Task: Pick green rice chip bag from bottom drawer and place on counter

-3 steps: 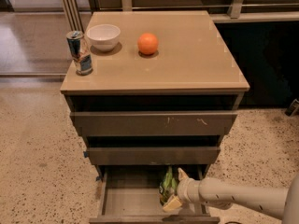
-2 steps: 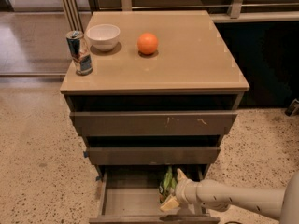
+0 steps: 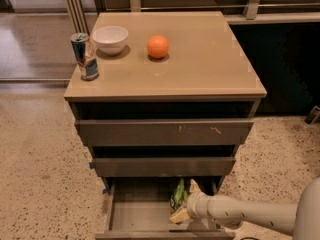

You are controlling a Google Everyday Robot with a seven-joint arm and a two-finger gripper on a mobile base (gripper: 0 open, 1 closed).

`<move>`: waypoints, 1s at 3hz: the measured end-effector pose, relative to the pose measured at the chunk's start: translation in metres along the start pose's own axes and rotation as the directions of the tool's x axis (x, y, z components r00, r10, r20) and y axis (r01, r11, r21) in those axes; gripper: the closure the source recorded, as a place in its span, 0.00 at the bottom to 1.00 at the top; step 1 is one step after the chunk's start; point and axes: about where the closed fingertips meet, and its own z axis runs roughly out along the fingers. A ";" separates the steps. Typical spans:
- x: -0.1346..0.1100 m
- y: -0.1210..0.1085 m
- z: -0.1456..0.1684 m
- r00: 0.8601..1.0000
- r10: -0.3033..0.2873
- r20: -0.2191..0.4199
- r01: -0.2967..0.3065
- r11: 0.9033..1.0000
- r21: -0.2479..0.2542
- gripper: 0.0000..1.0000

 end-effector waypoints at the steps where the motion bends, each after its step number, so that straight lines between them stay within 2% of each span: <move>1: 0.010 -0.010 0.011 0.999 0.040 -0.016 -0.039 0.999 0.034 0.00; 2: 0.019 -0.013 0.020 0.997 0.077 -0.028 -0.076 0.996 0.040 0.04; 3: 0.023 -0.013 0.027 0.995 0.098 -0.027 -0.098 0.995 0.027 0.23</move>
Offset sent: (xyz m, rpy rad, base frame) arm 0.0196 -0.0143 -0.0419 0.0044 0.0650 -0.1276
